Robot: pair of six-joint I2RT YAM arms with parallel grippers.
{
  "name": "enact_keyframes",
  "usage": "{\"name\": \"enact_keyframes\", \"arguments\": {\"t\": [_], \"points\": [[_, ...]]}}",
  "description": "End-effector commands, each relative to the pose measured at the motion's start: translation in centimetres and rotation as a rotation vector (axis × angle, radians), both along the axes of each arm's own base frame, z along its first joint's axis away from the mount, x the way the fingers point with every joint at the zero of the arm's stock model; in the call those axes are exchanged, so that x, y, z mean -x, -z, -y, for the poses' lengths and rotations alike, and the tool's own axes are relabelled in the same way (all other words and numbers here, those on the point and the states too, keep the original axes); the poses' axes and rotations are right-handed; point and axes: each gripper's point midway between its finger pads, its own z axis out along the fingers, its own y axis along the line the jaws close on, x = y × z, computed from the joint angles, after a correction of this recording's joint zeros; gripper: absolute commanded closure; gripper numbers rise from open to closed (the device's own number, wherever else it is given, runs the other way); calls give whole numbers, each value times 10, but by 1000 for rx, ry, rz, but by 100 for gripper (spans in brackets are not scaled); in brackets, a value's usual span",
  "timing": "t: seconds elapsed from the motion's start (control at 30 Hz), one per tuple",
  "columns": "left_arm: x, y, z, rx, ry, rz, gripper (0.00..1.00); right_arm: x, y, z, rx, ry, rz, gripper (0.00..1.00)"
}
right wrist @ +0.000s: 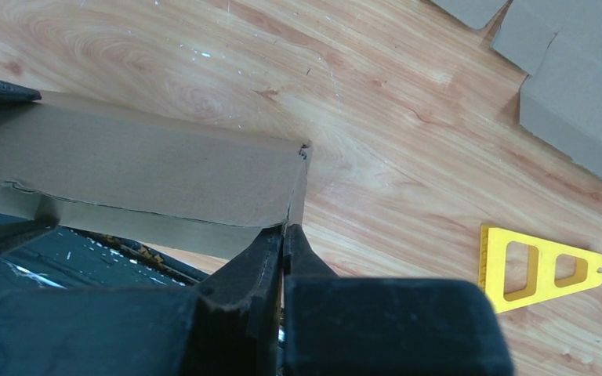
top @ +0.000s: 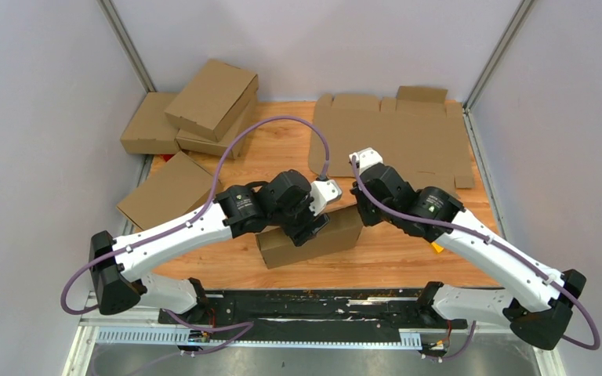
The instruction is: Fold the paper box
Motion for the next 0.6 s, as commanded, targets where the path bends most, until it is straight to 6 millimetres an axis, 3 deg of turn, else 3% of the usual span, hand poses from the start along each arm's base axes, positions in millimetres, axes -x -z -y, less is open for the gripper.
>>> {"name": "enact_keyframes", "arguments": {"t": [0.0,0.57], "points": [[3,24,6,-34,-1,-69,42,-5,-40,-34,-231,-34,5,100],[3,27,10,-55,9,-76,49,-10,-34,-36,-207,-20,-161,100]]}}
